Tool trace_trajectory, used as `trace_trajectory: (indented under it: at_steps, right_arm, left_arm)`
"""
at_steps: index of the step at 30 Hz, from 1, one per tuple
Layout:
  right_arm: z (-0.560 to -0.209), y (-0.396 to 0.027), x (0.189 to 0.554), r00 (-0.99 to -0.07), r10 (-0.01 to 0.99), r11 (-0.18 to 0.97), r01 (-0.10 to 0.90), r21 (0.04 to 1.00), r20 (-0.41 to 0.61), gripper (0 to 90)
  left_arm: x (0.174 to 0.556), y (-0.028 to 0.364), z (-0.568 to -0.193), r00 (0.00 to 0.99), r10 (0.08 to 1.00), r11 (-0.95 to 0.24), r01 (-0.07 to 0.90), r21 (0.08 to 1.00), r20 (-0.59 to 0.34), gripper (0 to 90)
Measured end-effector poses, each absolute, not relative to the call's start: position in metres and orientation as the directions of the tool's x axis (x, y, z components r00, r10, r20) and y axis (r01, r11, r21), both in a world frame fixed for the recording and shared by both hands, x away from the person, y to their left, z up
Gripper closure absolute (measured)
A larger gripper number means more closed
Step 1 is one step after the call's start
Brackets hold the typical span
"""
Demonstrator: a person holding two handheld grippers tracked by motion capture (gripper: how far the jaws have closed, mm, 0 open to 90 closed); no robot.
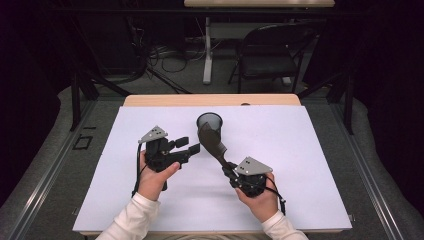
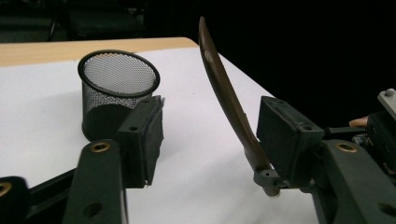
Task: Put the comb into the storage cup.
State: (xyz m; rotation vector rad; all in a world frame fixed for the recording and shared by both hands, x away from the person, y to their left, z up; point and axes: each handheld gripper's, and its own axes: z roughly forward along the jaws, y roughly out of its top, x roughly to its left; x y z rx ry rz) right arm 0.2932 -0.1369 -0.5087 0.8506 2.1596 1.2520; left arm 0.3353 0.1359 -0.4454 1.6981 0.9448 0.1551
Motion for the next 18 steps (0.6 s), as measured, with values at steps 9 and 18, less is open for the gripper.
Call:
trace_trajectory:
  at_steps: [9, 18]
  right_arm:
    - [-0.509, -0.134, 0.292, -0.687, 0.718, 0.386, 0.257, 0.886, -0.113, 73.0]
    - [-0.509, -0.13, 0.289, -0.693, 0.711, 0.389, 0.248, 0.887, -0.119, 73.0]
  left_arm:
    - [0.335, 0.137, -0.45, 0.669, 0.641, -0.032, 0.512, 0.859, -0.375, 44.0]
    - [0.335, 0.132, -0.456, 0.673, 0.619, -0.02, 0.529, 0.849, -0.405, 45.7]
